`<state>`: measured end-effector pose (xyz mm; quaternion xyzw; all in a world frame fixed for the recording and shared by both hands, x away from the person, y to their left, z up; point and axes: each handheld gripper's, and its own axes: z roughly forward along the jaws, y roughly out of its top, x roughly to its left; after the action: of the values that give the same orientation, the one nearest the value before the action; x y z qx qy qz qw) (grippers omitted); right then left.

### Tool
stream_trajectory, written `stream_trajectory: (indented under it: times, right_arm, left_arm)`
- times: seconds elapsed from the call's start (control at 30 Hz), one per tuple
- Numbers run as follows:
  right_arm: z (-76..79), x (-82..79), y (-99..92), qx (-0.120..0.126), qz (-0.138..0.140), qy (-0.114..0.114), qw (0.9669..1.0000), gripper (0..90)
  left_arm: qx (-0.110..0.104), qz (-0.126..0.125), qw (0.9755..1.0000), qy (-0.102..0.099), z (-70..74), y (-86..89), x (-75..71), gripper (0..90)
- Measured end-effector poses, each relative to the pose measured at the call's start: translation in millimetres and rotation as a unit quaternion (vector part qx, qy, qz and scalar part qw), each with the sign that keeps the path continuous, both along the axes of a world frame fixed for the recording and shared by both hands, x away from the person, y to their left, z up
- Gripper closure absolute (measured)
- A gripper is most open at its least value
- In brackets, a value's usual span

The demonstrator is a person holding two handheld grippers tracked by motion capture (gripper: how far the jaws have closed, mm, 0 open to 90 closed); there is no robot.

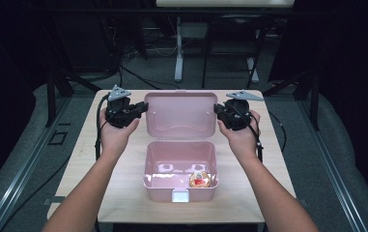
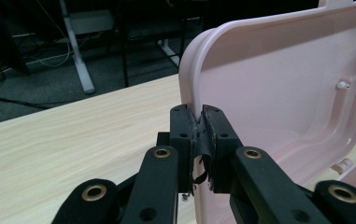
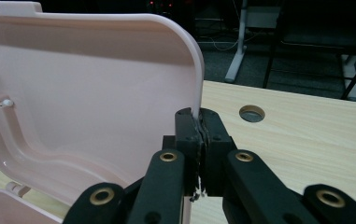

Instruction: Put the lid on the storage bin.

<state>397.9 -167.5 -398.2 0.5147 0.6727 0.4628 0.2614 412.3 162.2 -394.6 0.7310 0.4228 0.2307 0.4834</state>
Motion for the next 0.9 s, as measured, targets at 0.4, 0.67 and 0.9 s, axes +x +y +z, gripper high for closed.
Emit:
stream_trajectory:
  times: [0.4,0.67,0.9]
  right_arm:
    - [0.0,-3.0,-2.0,-0.002,0.0,-0.005,1.0,87.1]
    - [0.8,-8.7,-1.2,-0.005,0.003,-0.014,0.9999,86.2]
    - [1.9,-15.8,-2.0,-0.002,0.011,-0.02,0.9997,84.9]
  left_arm:
    - [-0.004,-0.007,1.0,-0.006,0.9,-0.9,-1.9,83.8]
    - [-0.002,-0.014,0.9999,-0.005,3.0,1.3,-5.7,83.7]
    - [0.003,-0.022,0.9997,-0.007,5.9,3.5,-12.4,83.5]
